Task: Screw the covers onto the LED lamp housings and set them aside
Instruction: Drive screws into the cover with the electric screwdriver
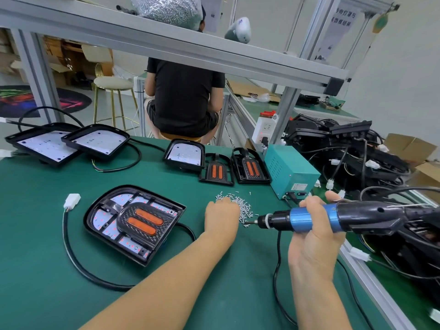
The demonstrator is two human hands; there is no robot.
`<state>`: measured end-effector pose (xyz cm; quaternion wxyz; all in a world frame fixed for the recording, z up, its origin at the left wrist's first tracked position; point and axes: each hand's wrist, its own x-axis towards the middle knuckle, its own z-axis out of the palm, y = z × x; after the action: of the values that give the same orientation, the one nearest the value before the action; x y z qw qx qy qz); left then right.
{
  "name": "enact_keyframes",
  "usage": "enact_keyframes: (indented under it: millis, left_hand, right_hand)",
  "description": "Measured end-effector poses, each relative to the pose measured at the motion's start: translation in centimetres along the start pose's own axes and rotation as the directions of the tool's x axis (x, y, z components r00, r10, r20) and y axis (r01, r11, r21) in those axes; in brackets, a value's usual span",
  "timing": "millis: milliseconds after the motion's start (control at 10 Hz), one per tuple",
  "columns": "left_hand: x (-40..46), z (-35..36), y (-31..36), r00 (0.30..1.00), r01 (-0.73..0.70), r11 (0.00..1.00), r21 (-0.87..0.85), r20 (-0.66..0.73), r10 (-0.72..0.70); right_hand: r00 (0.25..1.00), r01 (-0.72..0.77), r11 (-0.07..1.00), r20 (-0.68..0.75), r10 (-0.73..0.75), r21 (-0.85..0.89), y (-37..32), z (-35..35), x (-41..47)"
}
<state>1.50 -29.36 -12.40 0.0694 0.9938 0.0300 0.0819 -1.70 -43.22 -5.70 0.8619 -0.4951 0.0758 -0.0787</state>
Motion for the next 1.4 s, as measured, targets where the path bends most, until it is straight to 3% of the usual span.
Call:
enact_keyframes:
  millis: [200,300,400,500,600,700,900,1000,1200,1400]
  left_hand:
    - [-0.6,0.6,-0.5,0.992,0.029,0.992,-0.126,-0.116,-0.044]
    - [-1.1,-0.5,-0.6,0.973,0.121,0.910,-0.396,-0.134,-0.188]
    - [-1.5,-1.9,-0.8,0.956,0.179,0.763,-0.621,-0.072,-0.283]
    - [-1.7,-3.0,-1.3,0.945,0.189,0.622,-0.760,-0.031,-0.325]
    - [-2.0,-4.6,-1.7,0.943,0.178,0.298,-0.938,0.076,-0.325]
    - [-2.8,-6.9,-3.0,0.951,0.161,0.013,-0.987,0.152,-0.271]
    - [-5.3,-10.4,-7.8,0.944,0.141,-0.206,-0.968,0.194,-0.265]
    - [-6.9,-11.0,-10.2,0.948,0.158,-0.371,-0.915,0.245,-0.202]
    - [-9.1,-9.9,-12.6,0.936,0.217,-0.471,-0.855,0.320,-0.149]
    - [-9.9,-9.4,-13.7,0.943,0.218,-0.480,-0.850,0.309,-0.119]
  right_hand:
    - [0.999,0.020,1.000,0.025,-0.020,-0.011,-0.5,0.0,-0.3]
    - [1.000,0.013,1.000,-0.017,-0.013,0.026,-0.8,0.3,0.0]
    - [0.959,0.283,0.952,-0.019,-0.282,0.120,0.0,1.5,-2.1]
    - [0.925,0.381,0.918,-0.054,-0.377,0.108,0.0,1.7,-2.7]
    - [0.920,0.392,0.913,-0.062,-0.387,0.116,0.4,1.8,-2.3]
    - [0.929,0.370,0.919,-0.030,-0.369,0.137,0.2,1.9,-2.5]
    - [0.952,0.261,0.911,0.070,-0.298,0.320,-0.7,3.1,-3.2]
    - [0.951,0.188,0.876,0.141,-0.275,0.445,-0.8,4.2,-3.9]
    - [0.937,0.066,0.842,0.256,-0.236,0.536,-0.6,7.4,-5.5]
    - [0.911,0.002,0.856,0.353,-0.215,0.517,0.2,9.8,-6.7]
